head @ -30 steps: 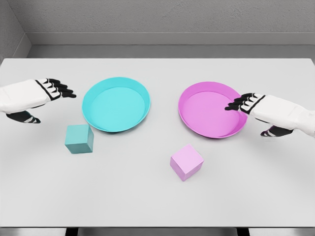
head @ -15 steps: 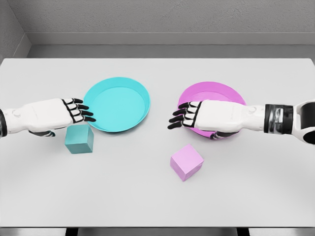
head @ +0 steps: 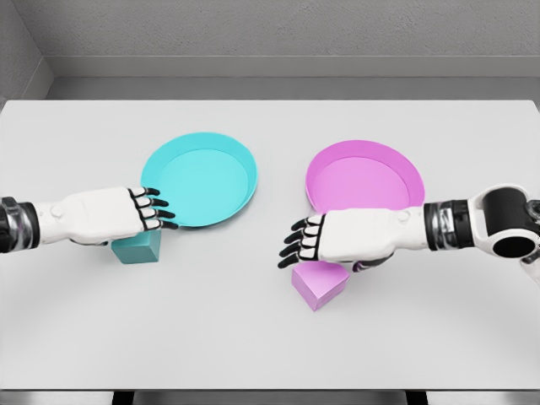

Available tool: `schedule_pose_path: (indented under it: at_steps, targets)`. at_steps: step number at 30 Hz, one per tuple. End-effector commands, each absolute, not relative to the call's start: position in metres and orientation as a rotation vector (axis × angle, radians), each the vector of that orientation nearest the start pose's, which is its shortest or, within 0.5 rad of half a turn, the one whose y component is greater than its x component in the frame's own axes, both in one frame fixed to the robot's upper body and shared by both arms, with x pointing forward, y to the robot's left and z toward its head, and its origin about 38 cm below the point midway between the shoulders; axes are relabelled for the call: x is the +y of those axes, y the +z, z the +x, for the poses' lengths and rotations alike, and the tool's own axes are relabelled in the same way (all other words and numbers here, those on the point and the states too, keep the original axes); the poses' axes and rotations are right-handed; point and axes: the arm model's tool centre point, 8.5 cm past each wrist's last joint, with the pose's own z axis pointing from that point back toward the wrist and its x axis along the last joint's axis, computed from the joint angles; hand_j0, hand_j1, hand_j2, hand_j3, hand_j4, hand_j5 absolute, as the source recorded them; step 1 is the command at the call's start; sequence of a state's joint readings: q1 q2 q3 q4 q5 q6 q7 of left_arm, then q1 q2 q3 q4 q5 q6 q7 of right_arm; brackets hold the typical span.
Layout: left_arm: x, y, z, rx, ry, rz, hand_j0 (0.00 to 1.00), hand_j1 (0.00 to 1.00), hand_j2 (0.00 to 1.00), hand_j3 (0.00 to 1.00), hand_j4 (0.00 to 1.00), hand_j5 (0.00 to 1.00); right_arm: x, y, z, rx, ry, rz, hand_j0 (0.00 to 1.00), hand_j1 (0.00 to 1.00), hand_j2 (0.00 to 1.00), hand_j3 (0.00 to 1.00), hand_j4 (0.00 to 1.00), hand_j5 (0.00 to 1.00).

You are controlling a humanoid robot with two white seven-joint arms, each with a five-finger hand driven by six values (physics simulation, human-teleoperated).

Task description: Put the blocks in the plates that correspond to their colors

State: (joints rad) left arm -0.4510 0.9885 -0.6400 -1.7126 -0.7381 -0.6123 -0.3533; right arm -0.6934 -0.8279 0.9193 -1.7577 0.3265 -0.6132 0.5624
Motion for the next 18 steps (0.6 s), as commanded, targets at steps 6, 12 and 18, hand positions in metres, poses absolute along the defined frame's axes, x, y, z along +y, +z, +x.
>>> schedule_pose_path:
  at_steps: [6,12,18]
  targets:
    - [0.297,0.182,0.361,1.544,3.005,-0.662,1.00,1.00,1.00,1.00,1.00,1.00,-0.191,0.185,0.351,1.741,-2.932,-0.064,1.00,1.00,1.00,1.00,1.00,1.00]
    - [0.298,0.179,0.361,1.440,3.038,-0.677,0.86,0.86,0.86,0.86,0.86,0.86,-0.189,0.176,0.346,1.720,-2.946,-0.107,1.00,1.00,1.00,1.00,1.00,1.00]
    - [0.295,0.176,0.359,1.409,3.034,-0.672,0.67,0.67,0.67,0.67,0.67,0.67,-0.189,0.172,0.343,1.707,-2.953,-0.121,1.00,1.00,1.00,1.00,1.00,1.00]
